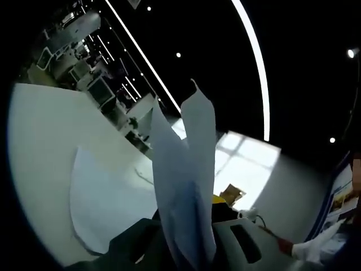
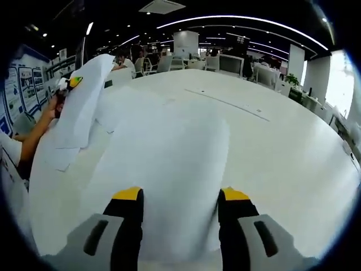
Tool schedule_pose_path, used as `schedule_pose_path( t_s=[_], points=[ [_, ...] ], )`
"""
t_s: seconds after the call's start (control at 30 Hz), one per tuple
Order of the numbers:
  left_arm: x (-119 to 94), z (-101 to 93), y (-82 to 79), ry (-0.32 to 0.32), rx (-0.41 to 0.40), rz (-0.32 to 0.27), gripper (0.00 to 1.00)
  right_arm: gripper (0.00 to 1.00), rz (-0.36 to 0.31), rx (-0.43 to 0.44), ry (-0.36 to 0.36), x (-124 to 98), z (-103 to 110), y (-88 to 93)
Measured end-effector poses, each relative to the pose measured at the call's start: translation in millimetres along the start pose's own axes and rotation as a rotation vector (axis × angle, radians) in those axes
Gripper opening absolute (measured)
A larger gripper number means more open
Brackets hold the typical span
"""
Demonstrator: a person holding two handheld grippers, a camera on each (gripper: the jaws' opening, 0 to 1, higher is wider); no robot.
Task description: Organize the stack of printing papers by aligning and flattening the scattered papers on the table
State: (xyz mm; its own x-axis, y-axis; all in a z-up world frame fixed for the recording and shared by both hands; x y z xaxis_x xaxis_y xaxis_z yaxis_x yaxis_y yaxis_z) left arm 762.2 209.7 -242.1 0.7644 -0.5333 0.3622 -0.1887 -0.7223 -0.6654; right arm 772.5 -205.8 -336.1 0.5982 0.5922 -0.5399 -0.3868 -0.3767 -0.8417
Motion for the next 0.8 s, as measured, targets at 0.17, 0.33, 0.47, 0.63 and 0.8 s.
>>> schedule_pose_path(
  t_s=[0.17,0.33,0.47,0.63,0.8],
  points=[
    [-0.1,1.8,0.2,-0.006,0.001,0.001,0.06,0.43,0.003,-0.005,-0.006,-3.2,2.2,0.1],
    [-0.6,0.6,1.4,-0.006,-0.002,0.0,0.06,0.42,0.002,-0.003,-0.008,-6.0,4.2,3.1],
    [-0.8,-0.6,1.1,-0.002,-0.002,-0.001,0.06,0.37,0.002,-0.012,-0.017,-5.3,6.2,3.8],
    [-1.0,-1.5,0.8,-0.001,-0.003,-0.003,0.06,0.32,-0.008,-0.029,-0.039,-5.3,11.0,3.0],
    [-0.8,-1.4,0.2,0.0,-0.003,-0.004,0.06,0.27,-0.003,-0.031,-0.051,-5.1,15.4,3.8]
  ],
)
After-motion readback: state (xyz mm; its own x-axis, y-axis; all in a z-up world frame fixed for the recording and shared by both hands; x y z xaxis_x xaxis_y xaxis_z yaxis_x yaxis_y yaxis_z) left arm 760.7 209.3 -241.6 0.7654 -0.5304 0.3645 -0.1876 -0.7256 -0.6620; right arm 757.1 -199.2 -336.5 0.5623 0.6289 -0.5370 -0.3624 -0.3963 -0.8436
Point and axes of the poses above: the point that each gripper's makers call its tool centre point, and the gripper's own axes: x roughly forward along the fingers, z roughly to its left, y roughly out of its underside, the point moved 2 cm from there along -x, roughly backward along the fingers, and after that the axes turned 6 degrees about -z, right-handed, at the moved point
